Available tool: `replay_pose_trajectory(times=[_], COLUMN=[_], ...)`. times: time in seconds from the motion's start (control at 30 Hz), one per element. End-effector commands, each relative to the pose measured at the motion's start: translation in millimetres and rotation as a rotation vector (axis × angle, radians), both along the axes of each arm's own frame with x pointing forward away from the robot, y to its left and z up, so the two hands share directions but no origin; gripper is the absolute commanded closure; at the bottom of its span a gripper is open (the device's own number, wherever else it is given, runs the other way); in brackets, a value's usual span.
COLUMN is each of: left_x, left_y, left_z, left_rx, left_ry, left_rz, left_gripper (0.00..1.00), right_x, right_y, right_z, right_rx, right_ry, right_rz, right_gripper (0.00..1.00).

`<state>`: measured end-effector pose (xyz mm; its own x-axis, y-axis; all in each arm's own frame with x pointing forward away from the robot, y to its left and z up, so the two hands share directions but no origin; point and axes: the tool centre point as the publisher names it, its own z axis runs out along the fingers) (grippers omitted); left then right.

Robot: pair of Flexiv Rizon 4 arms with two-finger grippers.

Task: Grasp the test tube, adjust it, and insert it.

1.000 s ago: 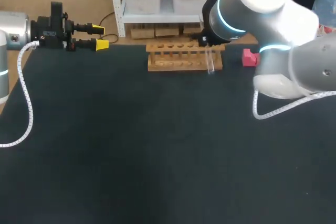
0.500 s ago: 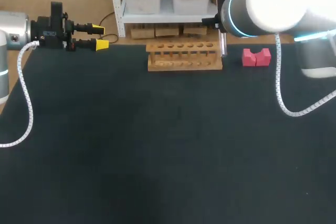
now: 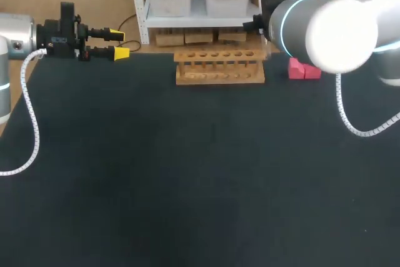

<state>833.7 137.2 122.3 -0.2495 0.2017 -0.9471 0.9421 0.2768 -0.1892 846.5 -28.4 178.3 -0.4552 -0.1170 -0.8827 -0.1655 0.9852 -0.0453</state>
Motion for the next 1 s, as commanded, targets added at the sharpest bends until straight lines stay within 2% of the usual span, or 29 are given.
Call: replay_pose_trajectory(times=[0.03, 0.43, 0.73, 1.0], left_x=[0.0, 0.0, 0.0, 0.0], left_y=[0.3, 0.3, 0.3, 0.3], left_z=[-1.0, -1.0, -1.0, -1.0], left_rx=[-0.002, -0.002, -0.002, -0.002], left_ry=[-0.003, -0.003, -0.003, -0.003], left_rz=[0.0, 0.0, 0.0, 0.0], left_gripper=[0.0, 0.0, 0.0, 0.0], right_x=[14.4, 31.0, 40.4, 46.6], right_y=[0.3, 8.2, 29.5, 38.1], right_z=[-4.4, 2.2, -0.1, -1.6], right_rx=[0.099, 0.178, 0.239, 0.268], right_ry=[-0.5, -0.605, -0.626, -0.655], right_rz=[0.053, 0.061, 0.108, 0.125], right_gripper=[1.0, 1.0, 1.0, 1.0])
